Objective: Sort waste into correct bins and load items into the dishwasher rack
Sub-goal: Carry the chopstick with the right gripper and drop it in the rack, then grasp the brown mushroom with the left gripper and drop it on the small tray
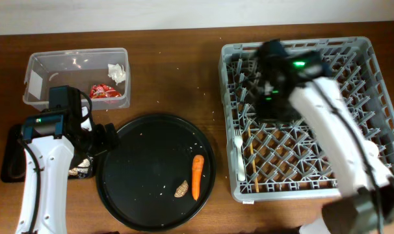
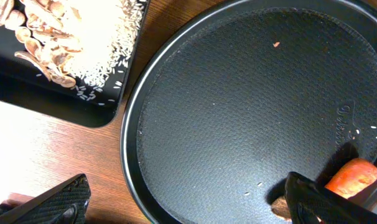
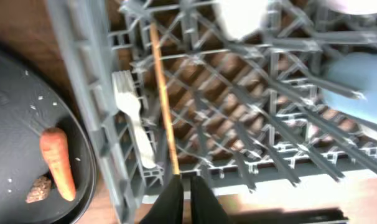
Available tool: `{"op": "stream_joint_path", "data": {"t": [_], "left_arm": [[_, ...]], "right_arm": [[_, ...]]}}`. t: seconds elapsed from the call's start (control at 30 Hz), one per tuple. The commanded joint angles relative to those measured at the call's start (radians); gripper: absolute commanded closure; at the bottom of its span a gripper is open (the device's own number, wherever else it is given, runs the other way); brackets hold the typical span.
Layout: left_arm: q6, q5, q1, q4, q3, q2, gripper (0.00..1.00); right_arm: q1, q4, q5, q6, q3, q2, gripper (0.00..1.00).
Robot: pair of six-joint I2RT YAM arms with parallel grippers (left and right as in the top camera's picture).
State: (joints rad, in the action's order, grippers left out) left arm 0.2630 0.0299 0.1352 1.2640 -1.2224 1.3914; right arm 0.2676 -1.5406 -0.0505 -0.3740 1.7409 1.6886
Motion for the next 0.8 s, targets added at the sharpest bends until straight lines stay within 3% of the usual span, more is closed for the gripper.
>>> {"op": "stream_joint_path", "data": {"t": [0.0, 0.27, 0.47, 0.6, 0.77], "left_arm": [[0.013, 0.019, -0.054, -0.003, -0.004, 0.004, 0.01], [0.032, 0.136, -0.374, -0.022, 0.034, 0.005, 0.01], [0.062, 0.153, -0.647, -0.226, 0.296, 0.006, 0.01], [0.063, 0.169, -0.721, -0.369, 0.375, 0.006, 0.01], [0.066, 0.165, -0.743, -0.426, 0.426, 0.028, 0.01]], "right_arm": [[-0.119, -0.045, 0.077, 0.096, -0.002, -0.113, 0.62], [-0.230, -0.121, 0.066, 0.142, -0.002, -0.179, 0.48], [-0.230, -0.121, 0.066, 0.142, -0.002, -0.179, 0.48], [-0.230, -0.121, 0.066, 0.142, -0.002, -0.179, 0.47], [-0.230, -0.121, 0.066, 0.142, -0.002, -0.179, 0.47]]}}
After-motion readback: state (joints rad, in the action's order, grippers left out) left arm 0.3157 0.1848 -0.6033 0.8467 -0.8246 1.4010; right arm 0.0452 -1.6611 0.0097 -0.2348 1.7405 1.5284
